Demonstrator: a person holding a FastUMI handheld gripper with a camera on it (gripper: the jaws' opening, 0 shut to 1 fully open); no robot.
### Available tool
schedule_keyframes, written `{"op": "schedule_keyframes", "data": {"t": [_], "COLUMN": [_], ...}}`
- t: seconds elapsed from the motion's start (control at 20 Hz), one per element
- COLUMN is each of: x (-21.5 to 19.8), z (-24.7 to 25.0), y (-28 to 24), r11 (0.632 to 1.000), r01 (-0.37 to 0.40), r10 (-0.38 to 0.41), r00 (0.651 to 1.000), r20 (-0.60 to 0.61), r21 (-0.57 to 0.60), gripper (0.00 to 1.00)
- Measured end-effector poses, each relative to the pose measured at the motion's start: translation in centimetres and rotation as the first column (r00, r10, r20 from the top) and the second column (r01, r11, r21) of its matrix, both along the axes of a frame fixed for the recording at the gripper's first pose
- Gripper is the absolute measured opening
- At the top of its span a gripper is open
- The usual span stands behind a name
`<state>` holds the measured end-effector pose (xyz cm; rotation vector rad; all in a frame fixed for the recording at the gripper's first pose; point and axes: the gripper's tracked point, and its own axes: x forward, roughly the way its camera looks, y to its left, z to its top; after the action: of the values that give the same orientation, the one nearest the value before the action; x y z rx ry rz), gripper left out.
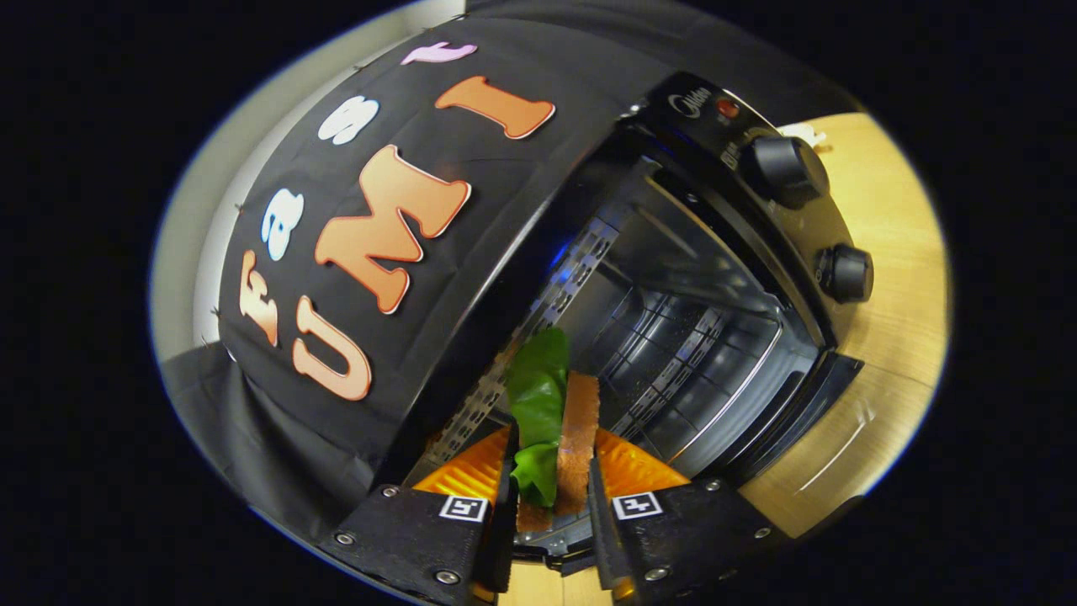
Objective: Open the toaster oven, put the food inside, and close the toaster oven door.
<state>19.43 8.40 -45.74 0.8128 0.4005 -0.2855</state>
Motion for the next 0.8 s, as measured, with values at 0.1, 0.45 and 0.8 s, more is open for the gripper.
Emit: {"op": "schedule_keyframes", "data": {"t": [0.1, 0.45, 0.8], "x": [-0.6, -1.8, -6.8], "z": [0.4, 1.4, 4.3], "y": [-1.0, -2.2, -1.9], "r11": [0.992, 0.863, 0.788], "r01": [-0.020, -0.195, -0.339], "r10": [0.017, 0.147, 0.264], "r00": [1.000, 0.979, 0.940], "r20": [-0.020, -0.139, -0.215], "r21": [-0.127, -0.466, -0.515], "gripper": [0.48, 0.84, 0.99]}}
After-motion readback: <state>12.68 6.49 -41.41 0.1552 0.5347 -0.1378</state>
